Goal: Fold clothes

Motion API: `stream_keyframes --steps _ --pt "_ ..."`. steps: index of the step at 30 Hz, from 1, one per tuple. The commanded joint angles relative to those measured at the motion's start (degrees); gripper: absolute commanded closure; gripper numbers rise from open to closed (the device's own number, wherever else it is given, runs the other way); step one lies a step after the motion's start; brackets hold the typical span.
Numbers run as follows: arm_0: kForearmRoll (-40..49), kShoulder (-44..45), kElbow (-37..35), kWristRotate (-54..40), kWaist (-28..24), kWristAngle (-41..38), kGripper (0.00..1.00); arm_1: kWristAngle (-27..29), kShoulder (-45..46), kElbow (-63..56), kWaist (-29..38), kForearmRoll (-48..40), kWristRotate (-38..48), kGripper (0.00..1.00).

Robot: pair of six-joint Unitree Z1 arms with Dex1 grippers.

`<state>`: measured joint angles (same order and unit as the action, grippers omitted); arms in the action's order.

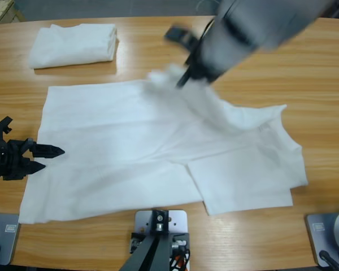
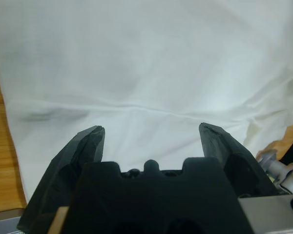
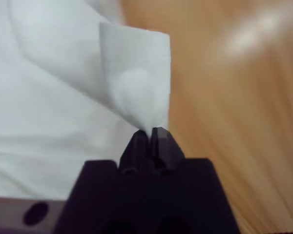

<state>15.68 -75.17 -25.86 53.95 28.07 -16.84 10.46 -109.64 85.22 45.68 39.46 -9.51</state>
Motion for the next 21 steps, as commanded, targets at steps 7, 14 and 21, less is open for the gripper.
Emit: stream_keyframes --steps 7,14,21 --pt "-1.0 -2.1 1.8 0.3 1.0 -1.1 0.243 -5.8 -7.7 13.2 -12.5 3.9 -2.8 1.0" --pt "-1.9 -2.6 1.2 0.5 1.0 -0.9 0.243 -5.7 -11.2 18.5 -12.4 7.5 -3.2 1.0" --pt "-5.5 -7.9 -6.8 -2.5 -5.3 -0.2 0.243 -5.3 -11.7 18.4 -12.9 7.8 -2.8 1.0"
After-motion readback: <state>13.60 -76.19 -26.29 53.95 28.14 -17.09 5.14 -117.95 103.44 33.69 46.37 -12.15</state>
